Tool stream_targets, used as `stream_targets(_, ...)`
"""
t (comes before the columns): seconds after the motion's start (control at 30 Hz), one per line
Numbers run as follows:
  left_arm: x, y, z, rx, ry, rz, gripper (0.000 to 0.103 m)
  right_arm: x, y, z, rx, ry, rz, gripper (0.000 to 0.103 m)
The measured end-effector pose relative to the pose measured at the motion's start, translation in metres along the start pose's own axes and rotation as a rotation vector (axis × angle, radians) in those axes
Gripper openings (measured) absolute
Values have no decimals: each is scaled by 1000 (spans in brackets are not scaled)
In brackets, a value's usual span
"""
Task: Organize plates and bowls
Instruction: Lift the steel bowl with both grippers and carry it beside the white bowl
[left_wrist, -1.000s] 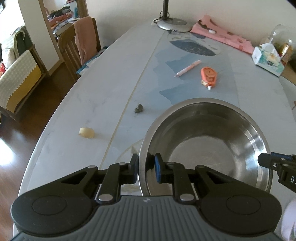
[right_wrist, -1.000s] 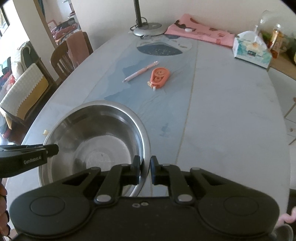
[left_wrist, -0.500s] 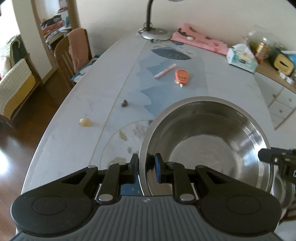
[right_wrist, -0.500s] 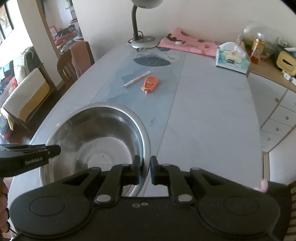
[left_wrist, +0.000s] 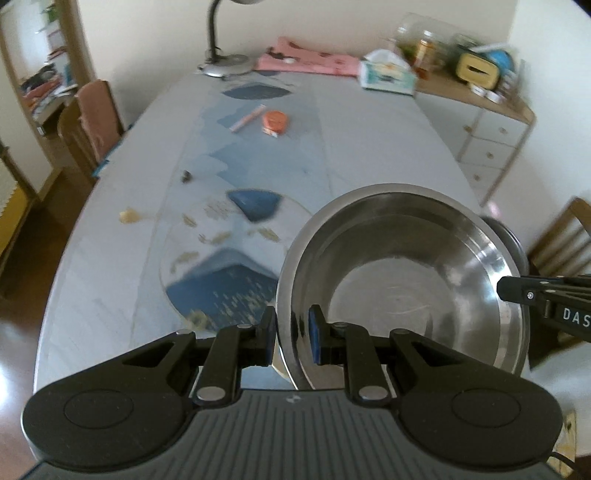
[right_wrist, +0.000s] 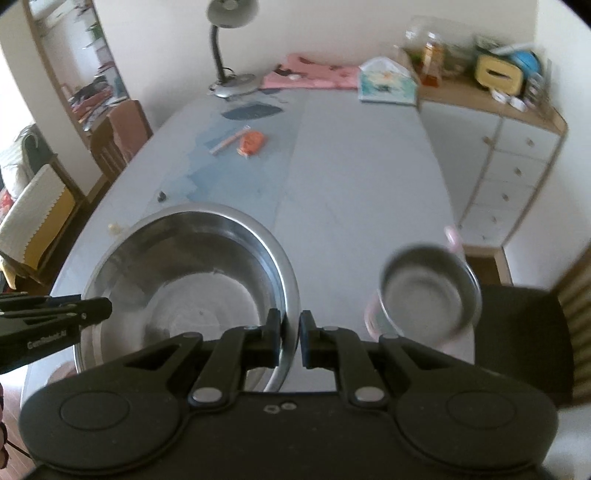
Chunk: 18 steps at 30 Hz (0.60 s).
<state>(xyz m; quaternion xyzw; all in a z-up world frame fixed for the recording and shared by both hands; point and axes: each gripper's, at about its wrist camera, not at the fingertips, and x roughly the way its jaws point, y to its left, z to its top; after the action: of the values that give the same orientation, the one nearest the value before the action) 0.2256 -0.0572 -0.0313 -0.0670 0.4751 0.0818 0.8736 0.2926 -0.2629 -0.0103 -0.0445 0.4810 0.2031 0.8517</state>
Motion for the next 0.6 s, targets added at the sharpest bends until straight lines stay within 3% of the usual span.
stream_targets(0.3,-6,-30,-52,104,40,-61,17,-23,-19,-64,91,19,-65,11)
stream_targets(0.6,16,-55,-100,182,87,-91,17,-19,-37,-122,164,63,-122,11)
